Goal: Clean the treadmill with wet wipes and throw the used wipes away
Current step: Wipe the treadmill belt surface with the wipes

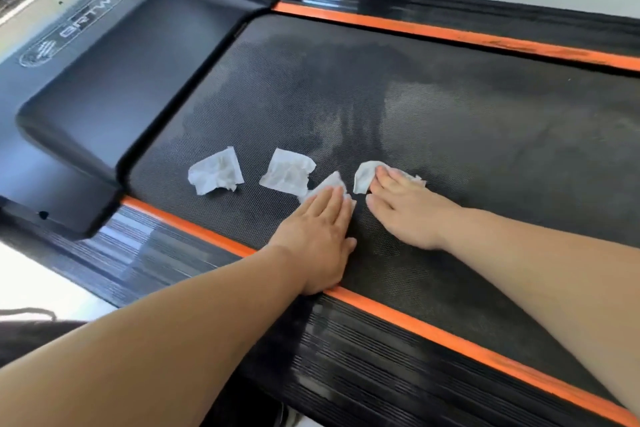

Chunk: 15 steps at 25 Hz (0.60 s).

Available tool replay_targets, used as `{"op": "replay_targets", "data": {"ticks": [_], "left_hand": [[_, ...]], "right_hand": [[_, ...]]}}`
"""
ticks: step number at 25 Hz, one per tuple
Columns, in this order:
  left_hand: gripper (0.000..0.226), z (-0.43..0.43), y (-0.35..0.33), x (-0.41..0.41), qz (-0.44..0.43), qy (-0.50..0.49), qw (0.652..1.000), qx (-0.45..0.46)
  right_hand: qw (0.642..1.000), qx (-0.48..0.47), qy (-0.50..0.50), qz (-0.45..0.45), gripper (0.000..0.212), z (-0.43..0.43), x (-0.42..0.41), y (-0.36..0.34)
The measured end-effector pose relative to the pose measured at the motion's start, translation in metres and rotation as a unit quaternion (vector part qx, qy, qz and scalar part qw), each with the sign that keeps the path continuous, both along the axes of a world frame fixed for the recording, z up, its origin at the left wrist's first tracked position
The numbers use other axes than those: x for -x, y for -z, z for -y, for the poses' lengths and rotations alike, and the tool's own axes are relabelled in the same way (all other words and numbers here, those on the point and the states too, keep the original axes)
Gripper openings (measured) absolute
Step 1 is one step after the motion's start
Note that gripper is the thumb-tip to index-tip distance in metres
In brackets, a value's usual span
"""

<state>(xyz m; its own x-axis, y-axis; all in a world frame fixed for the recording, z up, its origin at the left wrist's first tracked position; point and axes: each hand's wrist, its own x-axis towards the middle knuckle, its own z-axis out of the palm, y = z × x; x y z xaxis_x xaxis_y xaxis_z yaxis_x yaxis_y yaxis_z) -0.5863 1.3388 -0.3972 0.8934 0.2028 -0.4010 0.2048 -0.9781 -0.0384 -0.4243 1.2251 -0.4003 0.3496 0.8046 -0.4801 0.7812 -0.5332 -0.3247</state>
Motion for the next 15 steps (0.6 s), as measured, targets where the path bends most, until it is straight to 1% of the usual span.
{"op": "replay_targets", "data": {"ticks": [2,4,5,7,8,9,10,11,12,14,15], "left_hand": [[0.073,-0.012,0.012,-0.016,0.039,0.049,0.998,0.032],[0.077,-0.028,0.027,-0.037,0.055,0.052,0.996,0.042],[0.078,-0.038,0.031,-0.047,0.062,0.021,0.997,0.03],[0.079,-0.065,0.035,-0.062,0.058,-0.092,0.994,0.005],[0.079,-0.077,0.038,-0.069,0.054,-0.147,0.988,0.004],[0.079,-0.081,0.037,-0.072,0.057,-0.183,0.981,0.013],[0.078,-0.08,0.037,-0.073,0.065,-0.191,0.979,0.024],[0.077,-0.074,0.036,-0.074,0.081,-0.164,0.983,0.033],[0.074,-0.065,0.033,-0.073,0.096,-0.114,0.988,0.048],[0.07,-0.064,0.03,-0.074,0.09,-0.019,0.994,0.062],[0.068,-0.074,0.028,-0.079,0.085,-0.011,0.995,0.054]], "right_hand": [[0.999,-0.026,0.019,-0.006,0.061,-0.019,-0.008,0.008],[0.999,-0.031,0.032,-0.007,0.067,-0.035,-0.021,0.017],[0.999,-0.031,0.031,0.007,0.075,-0.041,-0.029,0.022],[0.997,-0.032,0.055,0.041,0.089,-0.051,-0.044,0.029],[0.995,-0.025,0.083,0.056,0.087,-0.056,-0.05,0.031],[0.991,-0.015,0.114,0.067,0.08,-0.06,-0.051,0.031],[0.988,-0.013,0.14,0.066,0.074,-0.063,-0.047,0.029],[0.987,-0.021,0.145,0.058,0.071,-0.064,-0.043,0.026],[0.991,-0.037,0.122,0.051,0.069,-0.064,-0.039,0.024],[0.996,-0.076,0.045,0.007,0.065,-0.061,-0.041,0.017],[0.996,-0.085,0.022,-0.014,0.062,-0.058,-0.048,0.011]]}}
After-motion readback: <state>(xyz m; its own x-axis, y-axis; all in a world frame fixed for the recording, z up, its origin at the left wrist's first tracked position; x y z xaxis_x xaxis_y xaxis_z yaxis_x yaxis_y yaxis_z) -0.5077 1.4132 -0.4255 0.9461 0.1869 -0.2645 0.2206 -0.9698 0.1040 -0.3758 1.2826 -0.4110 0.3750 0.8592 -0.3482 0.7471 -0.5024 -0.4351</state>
